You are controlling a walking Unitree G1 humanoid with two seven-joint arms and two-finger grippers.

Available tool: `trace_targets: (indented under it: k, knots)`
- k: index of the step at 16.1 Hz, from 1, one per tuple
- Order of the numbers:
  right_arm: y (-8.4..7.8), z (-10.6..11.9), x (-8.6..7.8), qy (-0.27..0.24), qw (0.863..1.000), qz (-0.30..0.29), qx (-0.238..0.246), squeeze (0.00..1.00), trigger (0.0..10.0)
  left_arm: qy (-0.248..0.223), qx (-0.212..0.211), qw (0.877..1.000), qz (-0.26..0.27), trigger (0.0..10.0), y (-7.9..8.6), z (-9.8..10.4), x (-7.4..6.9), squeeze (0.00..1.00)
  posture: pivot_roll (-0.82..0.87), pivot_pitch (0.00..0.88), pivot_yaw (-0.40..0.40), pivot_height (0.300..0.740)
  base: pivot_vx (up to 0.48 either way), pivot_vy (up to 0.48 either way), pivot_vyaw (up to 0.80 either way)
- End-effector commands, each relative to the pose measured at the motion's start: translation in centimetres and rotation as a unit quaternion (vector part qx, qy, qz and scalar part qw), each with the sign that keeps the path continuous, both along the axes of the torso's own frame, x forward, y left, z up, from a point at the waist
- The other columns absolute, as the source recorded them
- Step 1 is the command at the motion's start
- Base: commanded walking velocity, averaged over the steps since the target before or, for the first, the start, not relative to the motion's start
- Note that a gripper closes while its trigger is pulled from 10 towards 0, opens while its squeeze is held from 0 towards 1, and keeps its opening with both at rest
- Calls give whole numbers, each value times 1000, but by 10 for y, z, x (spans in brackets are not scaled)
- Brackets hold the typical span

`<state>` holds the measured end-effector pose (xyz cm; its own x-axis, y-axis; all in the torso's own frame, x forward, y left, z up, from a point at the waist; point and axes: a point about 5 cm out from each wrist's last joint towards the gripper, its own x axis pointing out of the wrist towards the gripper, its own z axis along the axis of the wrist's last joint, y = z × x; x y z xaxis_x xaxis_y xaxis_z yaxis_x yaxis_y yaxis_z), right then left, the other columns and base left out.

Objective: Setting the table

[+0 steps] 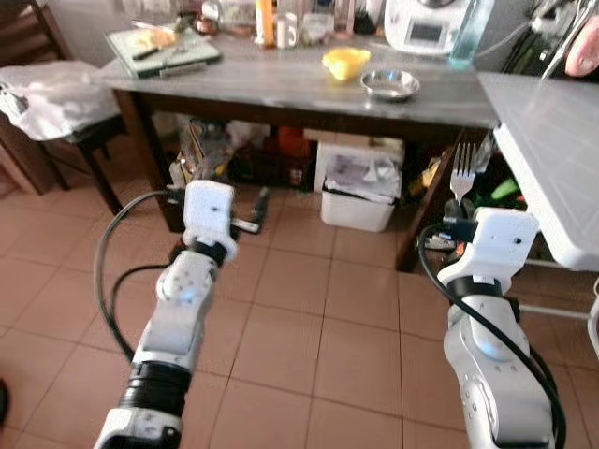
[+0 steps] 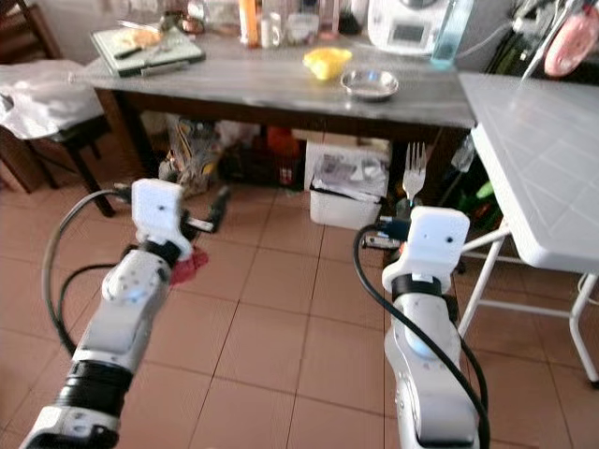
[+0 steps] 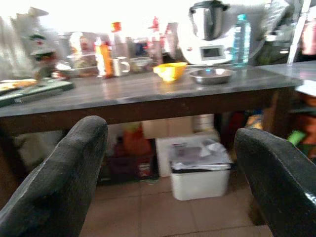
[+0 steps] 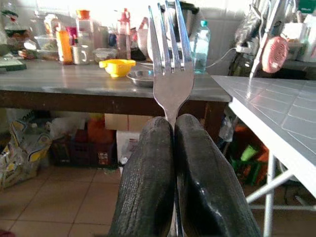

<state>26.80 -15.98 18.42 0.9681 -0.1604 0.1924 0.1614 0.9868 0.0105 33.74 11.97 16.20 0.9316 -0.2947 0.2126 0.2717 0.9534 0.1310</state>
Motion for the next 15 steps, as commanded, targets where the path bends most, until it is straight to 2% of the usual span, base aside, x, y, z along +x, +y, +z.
trace_targets:
  k: [1,3,15]
  knots:
    - [-8,4,-2,-9,1000,-12,-6,0,10000,-10,3,1000,-13,10000,-4,3,-2,0,80,101,-28,740,0,0,0]
    - [-8,5,-2,-10,1000,-13,-7,0,10000,-12,4,1000,-18,10000,-5,3,-3,0,73,103,-28,740,150,0,0]
    - [-8,5,-3,-11,1000,-11,-10,0,10000,-10,0,999,-32,10000,-12,2,-3,0,65,104,-29,740,361,0,0]
